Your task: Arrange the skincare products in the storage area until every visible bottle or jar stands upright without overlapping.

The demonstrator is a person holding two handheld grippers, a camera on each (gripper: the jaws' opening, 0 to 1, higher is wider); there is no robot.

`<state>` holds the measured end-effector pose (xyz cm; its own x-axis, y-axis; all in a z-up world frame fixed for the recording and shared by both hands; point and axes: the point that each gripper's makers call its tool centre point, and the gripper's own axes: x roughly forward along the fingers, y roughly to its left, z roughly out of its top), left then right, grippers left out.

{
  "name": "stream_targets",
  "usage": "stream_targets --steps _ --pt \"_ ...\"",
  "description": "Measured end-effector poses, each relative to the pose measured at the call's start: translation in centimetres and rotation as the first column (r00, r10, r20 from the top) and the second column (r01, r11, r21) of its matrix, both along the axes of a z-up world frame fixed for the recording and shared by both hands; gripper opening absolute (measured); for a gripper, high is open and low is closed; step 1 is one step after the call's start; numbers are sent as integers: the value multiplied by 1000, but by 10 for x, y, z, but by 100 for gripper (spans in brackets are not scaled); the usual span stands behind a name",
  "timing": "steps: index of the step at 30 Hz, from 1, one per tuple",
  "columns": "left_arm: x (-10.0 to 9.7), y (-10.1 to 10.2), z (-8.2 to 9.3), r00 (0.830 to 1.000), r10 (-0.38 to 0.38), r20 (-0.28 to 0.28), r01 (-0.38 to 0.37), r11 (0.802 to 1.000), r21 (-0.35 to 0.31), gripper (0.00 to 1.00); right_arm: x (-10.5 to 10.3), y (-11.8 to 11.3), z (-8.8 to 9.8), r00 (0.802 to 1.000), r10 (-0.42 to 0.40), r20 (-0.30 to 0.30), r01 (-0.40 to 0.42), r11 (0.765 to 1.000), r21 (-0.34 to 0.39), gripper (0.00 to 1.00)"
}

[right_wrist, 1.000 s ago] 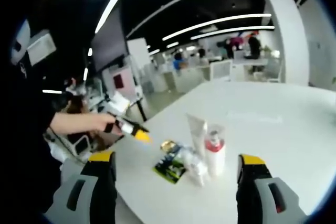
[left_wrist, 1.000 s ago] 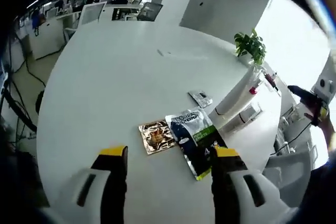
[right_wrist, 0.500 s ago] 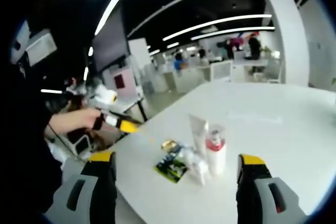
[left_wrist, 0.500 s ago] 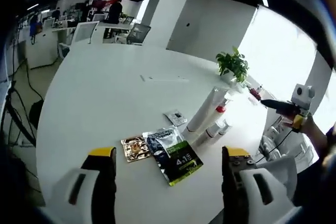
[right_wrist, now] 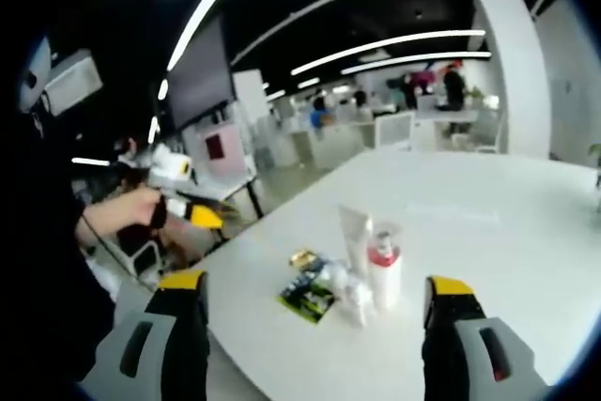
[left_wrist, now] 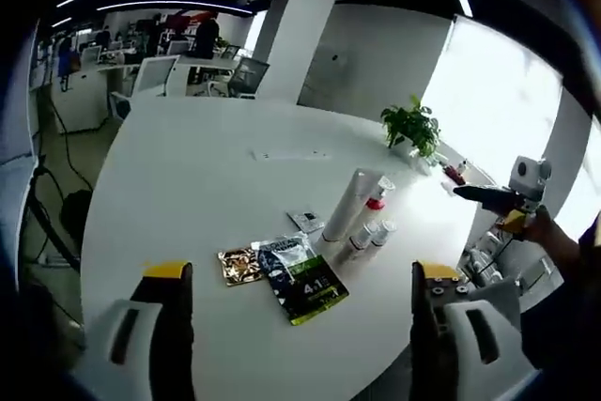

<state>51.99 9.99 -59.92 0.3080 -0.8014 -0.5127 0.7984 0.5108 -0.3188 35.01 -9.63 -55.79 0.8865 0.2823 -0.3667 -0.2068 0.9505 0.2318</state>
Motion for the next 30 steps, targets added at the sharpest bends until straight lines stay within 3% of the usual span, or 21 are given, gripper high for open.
stream_targets --steps 8,21,30 --pt "-9 21 3 1000 27 4 -28 999 21 96 -14 -1 3 1000 -14 10 14 1000 -4 97" --pt "-26 46 25 998 43 39 -43 999 10 93 -42 -12 0 998 -58 2 58 998 -16 99" --pt "-36 63 22 996 68 62 -71 996 49 99 -61 -18 -1 997 -76 7 76 997 2 99"
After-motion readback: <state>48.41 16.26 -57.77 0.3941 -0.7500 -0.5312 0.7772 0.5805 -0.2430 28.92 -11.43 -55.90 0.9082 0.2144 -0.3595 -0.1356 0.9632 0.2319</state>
